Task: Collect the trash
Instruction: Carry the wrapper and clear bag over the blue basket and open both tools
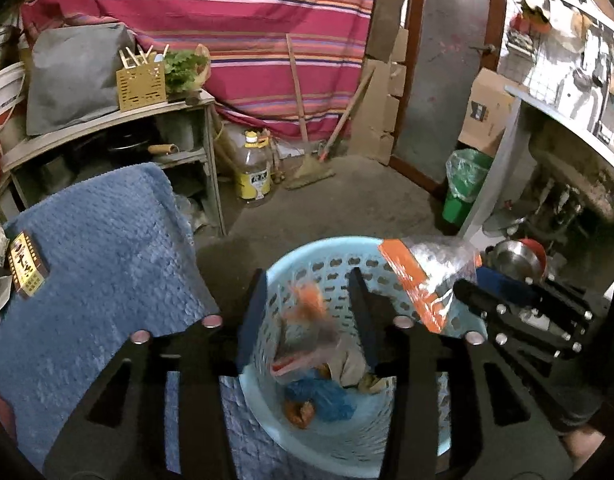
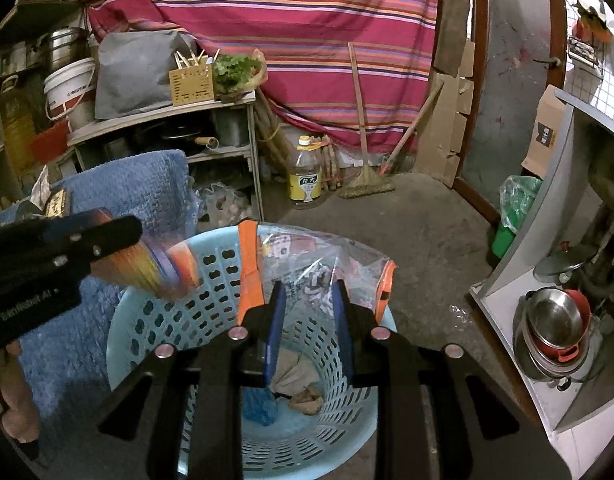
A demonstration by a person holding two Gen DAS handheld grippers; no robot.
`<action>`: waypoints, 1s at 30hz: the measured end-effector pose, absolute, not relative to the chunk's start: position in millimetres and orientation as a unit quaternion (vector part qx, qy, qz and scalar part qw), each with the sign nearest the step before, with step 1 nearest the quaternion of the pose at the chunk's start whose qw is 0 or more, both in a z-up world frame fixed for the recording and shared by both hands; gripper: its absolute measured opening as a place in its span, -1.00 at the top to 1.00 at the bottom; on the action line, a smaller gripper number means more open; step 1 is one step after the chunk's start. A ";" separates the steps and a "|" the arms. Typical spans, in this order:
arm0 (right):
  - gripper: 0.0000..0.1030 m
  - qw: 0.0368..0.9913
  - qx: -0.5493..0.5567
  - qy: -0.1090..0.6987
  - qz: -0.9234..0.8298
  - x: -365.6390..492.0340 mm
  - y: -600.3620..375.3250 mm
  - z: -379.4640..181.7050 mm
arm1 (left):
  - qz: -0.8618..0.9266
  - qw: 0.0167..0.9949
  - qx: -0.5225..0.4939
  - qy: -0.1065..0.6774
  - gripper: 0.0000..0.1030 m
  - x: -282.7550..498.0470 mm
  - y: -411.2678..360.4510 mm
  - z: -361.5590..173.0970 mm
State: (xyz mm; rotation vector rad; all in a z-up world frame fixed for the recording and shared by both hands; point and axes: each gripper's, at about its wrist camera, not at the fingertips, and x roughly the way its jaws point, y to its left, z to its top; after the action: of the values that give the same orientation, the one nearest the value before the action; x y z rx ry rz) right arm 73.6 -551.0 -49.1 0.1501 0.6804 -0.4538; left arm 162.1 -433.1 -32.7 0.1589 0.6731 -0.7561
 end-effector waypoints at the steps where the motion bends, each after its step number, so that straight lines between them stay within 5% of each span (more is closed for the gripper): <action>1: 0.52 0.914 0.073 0.331 -0.221 73.5 -549.9 -48.8 | -0.360 0.874 0.073 0.319 -0.05 162.0 -431.5 -29.8; 11: 0.52 0.913 0.070 0.337 -0.219 79.1 -541.0 -50.6 | -0.309 0.909 0.064 0.273 -0.70 158.4 -390.0 -3.7; 19: 0.31 0.899 0.057 0.370 -0.228 105.5 -528.8 -79.4 | -0.248 0.936 0.074 0.240 -0.89 154.2 -314.4 11.8; 20: 0.23 0.896 0.057 0.377 -0.228 108.7 -527.5 -85.0 | -0.237 0.939 0.077 0.236 -0.89 153.9 -303.3 13.5; 22: -0.48 0.892 0.053 0.383 -0.233 112.2 -524.7 -91.4 | -0.224 0.944 0.077 0.230 -0.89 154.1 -284.4 16.2; 30: -0.72 0.893 0.040 0.374 -0.247 111.7 -500.1 -89.2 | -0.178 0.955 0.054 0.232 -0.89 162.0 -216.2 20.5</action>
State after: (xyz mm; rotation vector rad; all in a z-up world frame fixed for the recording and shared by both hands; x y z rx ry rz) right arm 111.7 -500.1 -89.2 0.0821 0.7750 -0.5132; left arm 162.0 -216.2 20.5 0.1094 0.4714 -0.3611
